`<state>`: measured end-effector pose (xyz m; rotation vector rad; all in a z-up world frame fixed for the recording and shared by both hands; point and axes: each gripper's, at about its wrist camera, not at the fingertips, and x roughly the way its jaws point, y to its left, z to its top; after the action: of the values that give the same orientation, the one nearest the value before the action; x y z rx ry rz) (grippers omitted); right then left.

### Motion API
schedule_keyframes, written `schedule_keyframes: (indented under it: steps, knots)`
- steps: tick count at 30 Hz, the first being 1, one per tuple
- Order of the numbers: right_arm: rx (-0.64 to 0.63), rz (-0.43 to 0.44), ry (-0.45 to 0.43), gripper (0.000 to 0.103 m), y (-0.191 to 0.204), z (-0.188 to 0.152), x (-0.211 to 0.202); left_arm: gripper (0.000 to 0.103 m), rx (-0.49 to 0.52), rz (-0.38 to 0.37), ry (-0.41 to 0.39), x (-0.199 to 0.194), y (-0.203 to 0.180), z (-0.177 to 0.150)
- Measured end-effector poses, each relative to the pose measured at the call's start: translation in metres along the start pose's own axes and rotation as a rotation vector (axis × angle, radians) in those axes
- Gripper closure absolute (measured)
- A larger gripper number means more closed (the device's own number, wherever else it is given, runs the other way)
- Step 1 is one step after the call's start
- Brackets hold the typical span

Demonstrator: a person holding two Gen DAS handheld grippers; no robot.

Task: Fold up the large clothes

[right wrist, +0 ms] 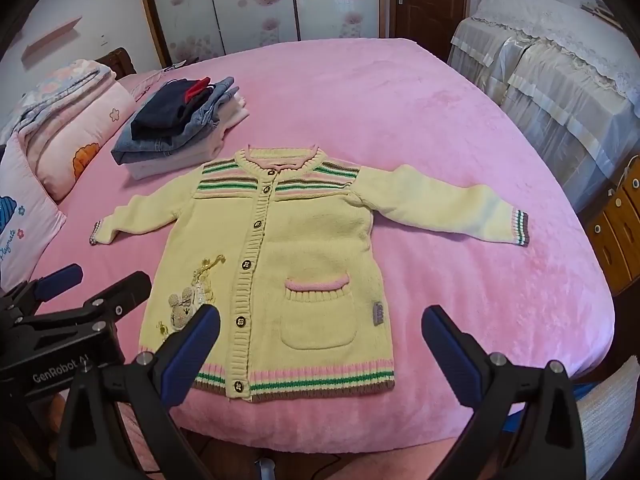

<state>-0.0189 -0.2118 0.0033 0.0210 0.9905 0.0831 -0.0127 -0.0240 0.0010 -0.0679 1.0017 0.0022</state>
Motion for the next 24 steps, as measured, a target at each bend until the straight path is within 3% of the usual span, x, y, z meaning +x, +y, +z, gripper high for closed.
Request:
schedule_keyframes:
  steps: [24]
  knots:
    - [0.012, 0.015, -0.007, 0.002, -0.005, -0.006, -0.008, 0.001, -0.004, 0.01, -0.014, -0.01, -0.002, -0.008]
